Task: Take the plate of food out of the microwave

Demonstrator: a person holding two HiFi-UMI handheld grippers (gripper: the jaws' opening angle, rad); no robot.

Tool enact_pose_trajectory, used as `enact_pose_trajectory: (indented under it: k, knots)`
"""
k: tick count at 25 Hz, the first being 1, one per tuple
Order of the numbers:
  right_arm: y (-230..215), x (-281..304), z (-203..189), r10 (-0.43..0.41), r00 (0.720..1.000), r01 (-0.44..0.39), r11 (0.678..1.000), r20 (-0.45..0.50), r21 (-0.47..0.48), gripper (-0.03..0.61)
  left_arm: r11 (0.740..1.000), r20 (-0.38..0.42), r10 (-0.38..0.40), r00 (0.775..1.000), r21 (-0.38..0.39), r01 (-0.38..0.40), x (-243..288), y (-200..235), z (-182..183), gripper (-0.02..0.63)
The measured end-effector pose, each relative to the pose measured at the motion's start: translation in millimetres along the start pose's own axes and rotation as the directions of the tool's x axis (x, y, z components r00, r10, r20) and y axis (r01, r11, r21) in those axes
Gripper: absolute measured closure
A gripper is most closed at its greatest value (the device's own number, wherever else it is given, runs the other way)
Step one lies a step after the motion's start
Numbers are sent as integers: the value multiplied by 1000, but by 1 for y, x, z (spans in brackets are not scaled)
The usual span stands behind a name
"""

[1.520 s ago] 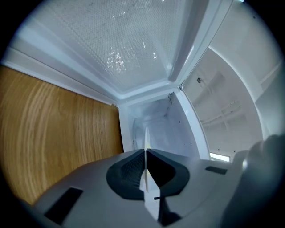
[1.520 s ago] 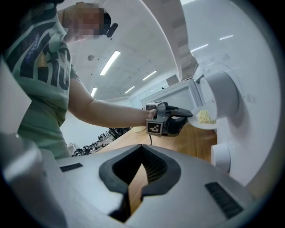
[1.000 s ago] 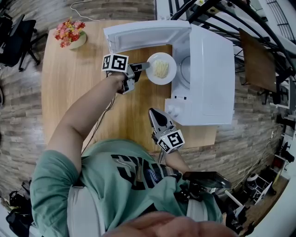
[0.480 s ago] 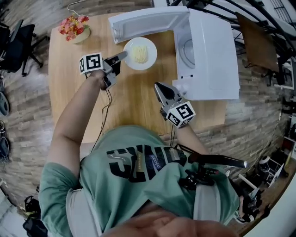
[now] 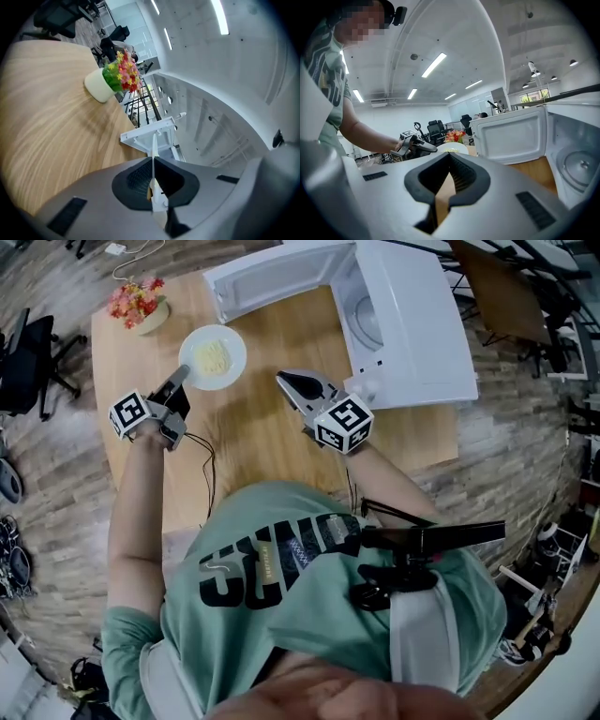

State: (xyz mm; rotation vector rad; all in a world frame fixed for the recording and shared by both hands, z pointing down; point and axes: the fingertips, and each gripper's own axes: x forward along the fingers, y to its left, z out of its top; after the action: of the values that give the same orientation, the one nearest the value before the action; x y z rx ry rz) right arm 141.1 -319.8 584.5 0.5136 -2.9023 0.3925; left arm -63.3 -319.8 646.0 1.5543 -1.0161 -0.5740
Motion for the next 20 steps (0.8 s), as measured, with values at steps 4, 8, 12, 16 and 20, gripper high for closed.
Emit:
enact_pose_trajectory:
  k: [4,8,12,16,20]
  knots:
    - [18,20,4,26,1000,-26,1000,-14,-18,572,999,52,45,998,11,-46,-47,20,17,597]
    - [48,54,8,74,997,-75,996,-31,-38,572,999,148,47,988,9,-49,-111,37,41,597]
    - [45,62,12,92,995,-94,995,-39,-44,572,995,197,97,976,-6,-98,-136,47,47,597]
    - [42,70,17,102,994,-104,994,-43,-45,572,994,238,108,965,-21,-106,-152,50,54,597]
    - [51,81,22,122,991,-125,991,-46,-54,572,993,278,120,953,-33,-116,-178,53,61,597]
